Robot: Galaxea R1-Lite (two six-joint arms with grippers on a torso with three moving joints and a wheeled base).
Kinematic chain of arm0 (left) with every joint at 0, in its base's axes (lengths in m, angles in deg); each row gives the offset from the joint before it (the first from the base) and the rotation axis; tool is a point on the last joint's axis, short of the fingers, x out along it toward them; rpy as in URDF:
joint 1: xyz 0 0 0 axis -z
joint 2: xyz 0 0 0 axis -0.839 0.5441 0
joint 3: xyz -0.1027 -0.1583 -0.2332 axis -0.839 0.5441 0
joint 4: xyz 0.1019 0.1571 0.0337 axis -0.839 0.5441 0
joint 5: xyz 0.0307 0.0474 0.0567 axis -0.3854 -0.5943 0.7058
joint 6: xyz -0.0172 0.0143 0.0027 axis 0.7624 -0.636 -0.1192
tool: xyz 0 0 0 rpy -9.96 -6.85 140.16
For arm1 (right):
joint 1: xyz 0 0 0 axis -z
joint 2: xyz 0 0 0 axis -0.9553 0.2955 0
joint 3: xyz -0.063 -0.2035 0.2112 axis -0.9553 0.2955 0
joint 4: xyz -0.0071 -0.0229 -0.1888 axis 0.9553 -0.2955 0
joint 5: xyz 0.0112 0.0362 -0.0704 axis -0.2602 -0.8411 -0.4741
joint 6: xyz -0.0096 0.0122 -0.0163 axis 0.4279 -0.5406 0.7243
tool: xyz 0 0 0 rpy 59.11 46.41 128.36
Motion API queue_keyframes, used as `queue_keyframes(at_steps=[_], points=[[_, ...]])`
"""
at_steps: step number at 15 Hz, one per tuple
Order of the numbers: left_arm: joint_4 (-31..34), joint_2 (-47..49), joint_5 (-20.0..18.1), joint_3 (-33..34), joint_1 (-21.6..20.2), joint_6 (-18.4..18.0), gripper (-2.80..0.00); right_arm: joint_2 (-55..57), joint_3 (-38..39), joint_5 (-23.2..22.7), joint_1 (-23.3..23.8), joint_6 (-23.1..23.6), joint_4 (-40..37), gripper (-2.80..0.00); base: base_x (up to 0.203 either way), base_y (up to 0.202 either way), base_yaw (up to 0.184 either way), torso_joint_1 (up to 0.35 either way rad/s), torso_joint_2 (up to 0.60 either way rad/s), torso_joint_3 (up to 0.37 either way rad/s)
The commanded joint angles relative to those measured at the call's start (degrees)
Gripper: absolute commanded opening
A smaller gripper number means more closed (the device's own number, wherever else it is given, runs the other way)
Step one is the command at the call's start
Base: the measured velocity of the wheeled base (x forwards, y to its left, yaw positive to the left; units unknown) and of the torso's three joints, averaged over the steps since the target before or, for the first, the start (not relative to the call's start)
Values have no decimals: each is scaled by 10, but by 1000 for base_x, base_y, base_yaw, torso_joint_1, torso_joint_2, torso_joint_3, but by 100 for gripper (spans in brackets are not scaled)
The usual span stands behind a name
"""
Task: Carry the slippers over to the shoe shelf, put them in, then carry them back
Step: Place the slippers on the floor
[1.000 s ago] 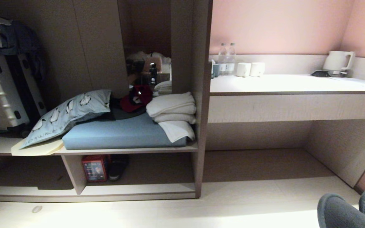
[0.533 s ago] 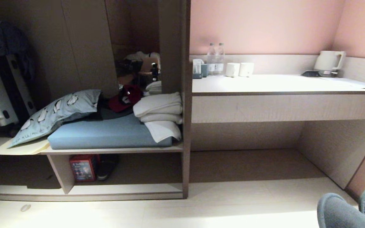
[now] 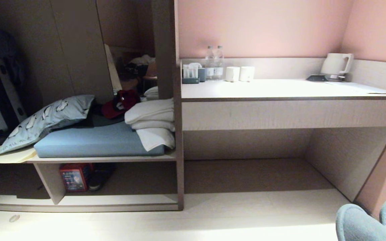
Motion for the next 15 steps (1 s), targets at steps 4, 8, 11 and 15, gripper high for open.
queue_keyframes(at_steps=[4,8,11,15], points=[[0,0,0,0,0,0,-280,0,0,0,0,1,0,-280,0,-198,3,3,2,2],[0,0,0,0,0,0,-280,0,0,0,0,1,0,-280,0,-107,3,1,4,3],[0,0,0,0,0,0,-280,0,0,0,0,1,0,-280,0,0,0,0,0,0],[0,0,0,0,0,0,-280,0,0,0,0,1,0,-280,0,0,0,0,0,0]])
